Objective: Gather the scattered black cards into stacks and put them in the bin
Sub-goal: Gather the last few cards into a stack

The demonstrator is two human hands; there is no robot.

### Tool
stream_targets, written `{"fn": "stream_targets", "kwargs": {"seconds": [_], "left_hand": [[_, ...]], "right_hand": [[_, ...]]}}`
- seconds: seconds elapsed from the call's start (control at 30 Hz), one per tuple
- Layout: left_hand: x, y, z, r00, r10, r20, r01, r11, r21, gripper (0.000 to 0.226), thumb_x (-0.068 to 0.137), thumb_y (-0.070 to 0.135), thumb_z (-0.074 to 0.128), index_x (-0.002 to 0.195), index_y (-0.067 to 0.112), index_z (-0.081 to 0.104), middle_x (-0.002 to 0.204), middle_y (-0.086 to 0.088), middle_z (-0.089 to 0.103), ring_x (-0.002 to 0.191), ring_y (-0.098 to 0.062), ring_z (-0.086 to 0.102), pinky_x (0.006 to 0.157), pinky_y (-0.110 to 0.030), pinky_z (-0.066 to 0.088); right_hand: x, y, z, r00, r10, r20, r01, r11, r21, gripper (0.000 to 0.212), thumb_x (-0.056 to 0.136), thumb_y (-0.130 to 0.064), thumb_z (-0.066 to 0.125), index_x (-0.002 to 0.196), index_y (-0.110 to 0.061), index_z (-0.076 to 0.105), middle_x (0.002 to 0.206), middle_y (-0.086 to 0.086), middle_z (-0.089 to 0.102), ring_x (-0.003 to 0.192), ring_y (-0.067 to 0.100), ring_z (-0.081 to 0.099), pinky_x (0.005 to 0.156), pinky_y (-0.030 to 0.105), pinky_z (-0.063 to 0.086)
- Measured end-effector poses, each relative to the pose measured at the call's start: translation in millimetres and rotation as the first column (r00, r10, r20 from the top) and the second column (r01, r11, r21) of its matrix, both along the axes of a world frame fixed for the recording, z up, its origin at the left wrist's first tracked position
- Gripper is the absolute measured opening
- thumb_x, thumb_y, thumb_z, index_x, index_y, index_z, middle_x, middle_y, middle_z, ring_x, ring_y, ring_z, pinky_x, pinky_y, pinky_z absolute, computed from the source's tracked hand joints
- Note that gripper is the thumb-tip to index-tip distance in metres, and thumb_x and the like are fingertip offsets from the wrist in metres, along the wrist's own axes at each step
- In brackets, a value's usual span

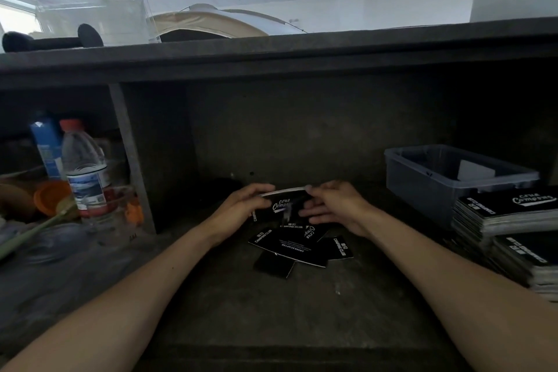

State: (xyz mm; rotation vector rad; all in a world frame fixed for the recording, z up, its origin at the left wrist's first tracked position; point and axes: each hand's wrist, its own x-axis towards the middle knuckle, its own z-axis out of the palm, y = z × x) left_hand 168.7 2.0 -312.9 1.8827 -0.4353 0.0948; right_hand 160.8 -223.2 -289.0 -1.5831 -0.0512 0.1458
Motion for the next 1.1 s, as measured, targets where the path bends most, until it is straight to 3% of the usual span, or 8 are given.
{"fn": "stream_targets", "kwargs": {"seconds": [0.1, 0.2, 0.3, 0.43, 0.63, 0.8, 1.0, 1.1], "left_hand": [[-0.2, -2.0, -4.7, 0.992, 0.042, 0.116, -0.050, 0.996, 0.070, 0.038, 0.086, 0.014, 0.077, 0.120, 0.021, 0.064, 0.115, 0.004, 0.070, 0.098, -0.003, 0.067, 0.084, -0.011, 0.051], [4.2, -3.7, -7.0, 0.971, 0.069, 0.231, -0.095, 0.990, 0.104, 0.035, 0.090, -0.010, 0.064, 0.120, 0.008, 0.061, 0.113, -0.003, 0.066, 0.097, -0.006, 0.062, 0.087, -0.009, 0.047], [8.1, 0.4, -5.9, 0.976, 0.099, 0.195, -0.114, 0.991, 0.070, 0.040, 0.090, -0.015, 0.058, 0.117, 0.013, 0.063, 0.110, 0.000, 0.067, 0.096, -0.005, 0.063, 0.083, -0.008, 0.048], [11.6, 3.8, -6.5, 0.983, 0.128, 0.135, -0.130, 0.992, 0.005, 0.041, 0.088, -0.013, 0.058, 0.110, 0.021, 0.066, 0.107, -0.002, 0.071, 0.091, -0.006, 0.066, 0.077, -0.012, 0.052], [11.8, 3.3, -12.2, 0.979, 0.095, 0.180, -0.094, 0.995, -0.011, 0.037, 0.084, -0.007, 0.074, 0.114, 0.013, 0.064, 0.106, -0.008, 0.072, 0.089, -0.007, 0.068, 0.082, -0.016, 0.055], [13.8, 6.9, -11.4, 0.978, 0.083, 0.189, -0.090, 0.996, 0.026, 0.032, 0.088, -0.004, 0.069, 0.110, 0.018, 0.066, 0.107, -0.003, 0.073, 0.093, -0.004, 0.069, 0.085, -0.017, 0.054], [13.2, 4.0, -7.1, 0.993, 0.102, 0.051, -0.099, 0.993, -0.059, 0.017, 0.094, 0.031, 0.067, 0.109, 0.025, 0.073, 0.107, 0.005, 0.076, 0.103, -0.008, 0.070, 0.091, -0.022, 0.052], [11.2, 3.1, -11.7, 0.986, 0.085, 0.142, -0.090, 0.995, 0.032, 0.041, 0.080, 0.011, 0.083, 0.116, 0.018, 0.066, 0.103, 0.001, 0.074, 0.088, 0.003, 0.070, 0.075, -0.014, 0.053]], "right_hand": [[-1.5, 0.5, 3.0, 0.983, 0.183, -0.031, -0.183, 0.983, 0.021, 0.025, 0.096, -0.020, 0.058, 0.117, -0.006, 0.054, 0.110, 0.017, 0.070, 0.100, 0.025, 0.069, 0.078, 0.038, 0.060], [-4.5, -5.7, 1.7, 0.964, 0.263, 0.046, -0.249, 0.946, -0.207, 0.026, 0.089, -0.014, 0.069, 0.111, -0.005, 0.061, 0.106, 0.011, 0.073, 0.097, 0.017, 0.070, 0.080, 0.032, 0.058], [-11.3, -14.2, 4.6, 0.886, 0.439, 0.146, -0.253, 0.724, -0.642, 0.041, 0.065, -0.032, 0.089, 0.100, -0.019, 0.072, 0.097, 0.001, 0.074, 0.084, 0.005, 0.067, 0.077, 0.025, 0.052], [-19.9, -16.6, 5.7, 0.822, 0.565, 0.070, -0.255, 0.475, -0.842, 0.055, 0.048, -0.053, 0.090, 0.098, -0.036, 0.072, 0.092, -0.017, 0.070, 0.081, -0.006, 0.063, 0.066, 0.010, 0.046], [-20.2, -24.7, 16.6, 0.827, 0.541, 0.154, -0.189, 0.525, -0.830, 0.031, 0.069, -0.023, 0.082, 0.099, -0.028, 0.076, 0.093, -0.009, 0.074, 0.089, 0.008, 0.069, 0.080, 0.023, 0.053], [-7.1, -43.1, 21.4, 0.822, 0.431, 0.371, 0.007, 0.645, -0.764, 0.014, 0.085, -0.021, 0.072, 0.092, -0.032, 0.076, 0.079, -0.023, 0.071, 0.077, -0.010, 0.063, 0.068, 0.010, 0.047], [26.4, -30.4, -6.5, 0.741, 0.187, 0.645, 0.419, 0.621, -0.662, 0.016, 0.090, -0.021, 0.065, 0.103, -0.020, 0.074, 0.110, 0.000, 0.069, 0.105, 0.015, 0.063, 0.096, 0.030, 0.046], [32.6, -21.2, -17.4, 0.769, 0.074, 0.635, 0.443, 0.654, -0.613, 0.038, 0.081, -0.024, 0.075, 0.117, -0.019, 0.066, 0.126, 0.008, 0.056, 0.120, 0.021, 0.053, 0.104, 0.027, 0.039]]}}
